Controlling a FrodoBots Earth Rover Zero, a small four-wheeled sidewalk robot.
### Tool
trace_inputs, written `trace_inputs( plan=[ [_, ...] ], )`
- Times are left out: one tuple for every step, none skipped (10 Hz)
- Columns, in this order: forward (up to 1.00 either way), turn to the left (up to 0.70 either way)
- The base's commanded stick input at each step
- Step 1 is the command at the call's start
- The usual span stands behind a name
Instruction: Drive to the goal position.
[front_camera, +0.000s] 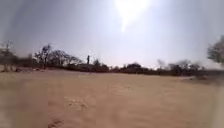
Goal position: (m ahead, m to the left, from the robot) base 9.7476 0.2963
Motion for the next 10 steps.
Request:
trace_inputs(
  plan=[
    [1.0, 0.0],
    [1.0, 0.0],
    [1.0, 0.0],
    [1.0, 0.0],
    [1.0, 0.0],
    [1.0, 0.0],
    [1.0, 0.0],
    [1.0, 0.0],
    [1.0, 0.0],
    [1.0, 0.0]
  ],
)
